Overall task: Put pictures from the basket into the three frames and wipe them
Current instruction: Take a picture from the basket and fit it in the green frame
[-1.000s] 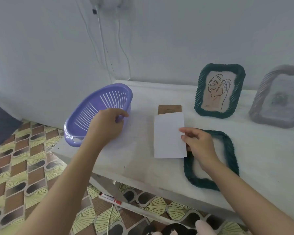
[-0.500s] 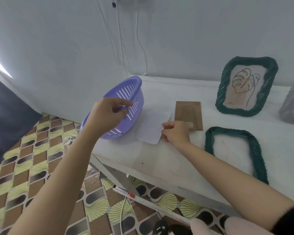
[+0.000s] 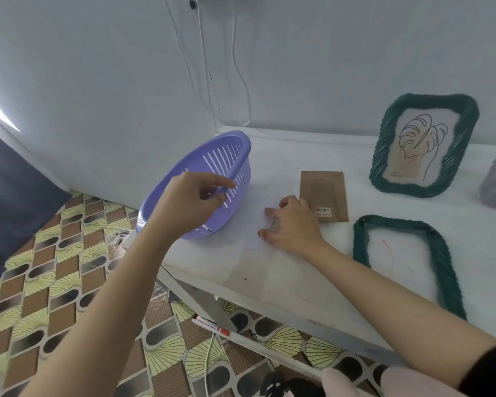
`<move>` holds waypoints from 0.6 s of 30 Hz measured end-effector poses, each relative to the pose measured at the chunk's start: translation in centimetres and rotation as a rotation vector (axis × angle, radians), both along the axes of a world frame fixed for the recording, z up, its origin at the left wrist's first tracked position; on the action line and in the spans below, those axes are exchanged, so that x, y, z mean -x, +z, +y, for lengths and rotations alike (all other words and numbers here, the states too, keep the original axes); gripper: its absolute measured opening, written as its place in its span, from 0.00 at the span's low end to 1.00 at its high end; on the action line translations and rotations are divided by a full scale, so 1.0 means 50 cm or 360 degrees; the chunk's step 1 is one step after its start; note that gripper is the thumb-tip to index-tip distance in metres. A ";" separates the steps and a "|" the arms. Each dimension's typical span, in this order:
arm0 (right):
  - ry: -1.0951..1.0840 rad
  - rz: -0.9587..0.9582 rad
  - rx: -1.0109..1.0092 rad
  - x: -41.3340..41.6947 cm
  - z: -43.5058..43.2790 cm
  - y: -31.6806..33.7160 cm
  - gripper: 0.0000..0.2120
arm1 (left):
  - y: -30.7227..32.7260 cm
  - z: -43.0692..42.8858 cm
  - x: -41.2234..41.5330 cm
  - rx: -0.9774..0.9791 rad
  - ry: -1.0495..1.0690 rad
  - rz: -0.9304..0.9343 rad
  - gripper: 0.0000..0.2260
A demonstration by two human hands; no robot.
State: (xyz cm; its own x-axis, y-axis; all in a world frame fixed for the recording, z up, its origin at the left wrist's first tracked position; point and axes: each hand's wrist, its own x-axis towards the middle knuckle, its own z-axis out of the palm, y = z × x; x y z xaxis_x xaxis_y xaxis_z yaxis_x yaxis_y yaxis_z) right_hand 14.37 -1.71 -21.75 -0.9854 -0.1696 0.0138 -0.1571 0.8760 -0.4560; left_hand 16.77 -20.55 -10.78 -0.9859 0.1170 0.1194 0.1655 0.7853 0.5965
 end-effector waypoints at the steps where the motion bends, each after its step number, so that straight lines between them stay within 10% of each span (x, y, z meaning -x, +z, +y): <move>1: 0.0029 -0.0006 -0.0001 0.001 0.001 0.001 0.24 | -0.001 0.001 -0.002 0.0030 0.0000 0.0002 0.11; 18: 0.0122 0.0065 -0.0129 0.010 0.015 -0.008 0.27 | -0.066 0.036 -0.031 0.0350 -0.0198 -0.0068 0.10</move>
State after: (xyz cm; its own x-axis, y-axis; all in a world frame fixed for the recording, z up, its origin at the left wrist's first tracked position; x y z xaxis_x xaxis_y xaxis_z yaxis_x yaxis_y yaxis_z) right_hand 13.89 -0.96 -22.15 -0.9684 -0.2467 0.0371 -0.2423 0.8943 -0.3761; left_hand 18.32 -18.77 -14.10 -0.9660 0.2562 0.0359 0.2470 0.8723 0.4221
